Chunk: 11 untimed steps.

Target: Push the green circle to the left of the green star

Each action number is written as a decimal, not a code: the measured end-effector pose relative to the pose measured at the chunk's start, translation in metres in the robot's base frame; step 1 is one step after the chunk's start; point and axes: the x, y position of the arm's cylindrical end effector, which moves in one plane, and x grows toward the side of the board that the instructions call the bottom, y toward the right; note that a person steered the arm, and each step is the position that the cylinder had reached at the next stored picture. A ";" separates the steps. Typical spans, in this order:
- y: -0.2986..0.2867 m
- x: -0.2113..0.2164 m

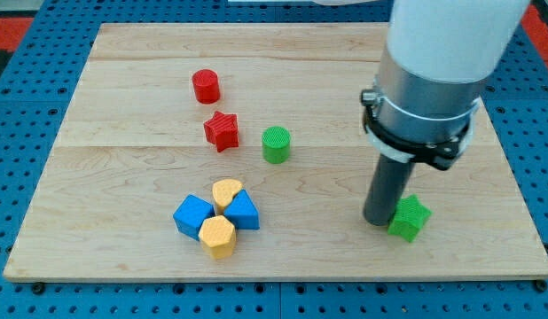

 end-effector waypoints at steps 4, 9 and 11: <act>-0.107 -0.148; -0.124 -0.069; -0.039 -0.034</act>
